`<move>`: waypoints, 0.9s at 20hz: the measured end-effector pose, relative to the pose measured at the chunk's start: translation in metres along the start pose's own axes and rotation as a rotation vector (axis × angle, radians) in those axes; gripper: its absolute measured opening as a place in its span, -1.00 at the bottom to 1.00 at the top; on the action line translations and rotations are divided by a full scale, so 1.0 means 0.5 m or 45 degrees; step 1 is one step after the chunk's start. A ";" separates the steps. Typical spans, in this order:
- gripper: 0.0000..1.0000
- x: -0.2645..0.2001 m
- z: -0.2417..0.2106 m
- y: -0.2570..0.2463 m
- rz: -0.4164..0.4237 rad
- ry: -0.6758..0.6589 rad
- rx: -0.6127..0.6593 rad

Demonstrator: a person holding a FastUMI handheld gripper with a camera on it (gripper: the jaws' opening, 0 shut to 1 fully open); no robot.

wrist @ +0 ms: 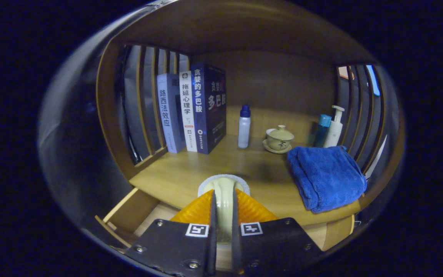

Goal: Pull open the drawer, take out the items inside it, and place them on the countertop above the cabinet.

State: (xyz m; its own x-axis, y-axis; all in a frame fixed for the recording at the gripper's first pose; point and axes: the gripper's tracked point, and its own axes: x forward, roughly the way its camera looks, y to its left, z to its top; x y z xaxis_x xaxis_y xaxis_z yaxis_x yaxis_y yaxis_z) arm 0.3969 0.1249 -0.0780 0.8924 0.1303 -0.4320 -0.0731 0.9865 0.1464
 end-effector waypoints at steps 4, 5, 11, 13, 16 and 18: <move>-0.67 0.034 0.015 0.004 -0.033 -0.025 0.003; -0.68 0.041 0.016 0.003 -0.039 -0.021 0.008; -0.68 0.094 0.041 -0.015 -0.111 -0.040 0.041; -0.68 0.113 0.045 -0.026 -0.146 -0.049 0.034; -0.68 0.137 0.058 -0.042 -0.198 -0.078 0.037; -0.68 0.148 0.064 -0.050 -0.219 -0.090 0.051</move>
State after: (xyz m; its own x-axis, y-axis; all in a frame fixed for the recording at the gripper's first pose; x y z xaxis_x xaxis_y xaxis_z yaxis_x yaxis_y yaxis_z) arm 0.4791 0.1068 -0.0853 0.9195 -0.0484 -0.3900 0.0995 0.9888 0.1117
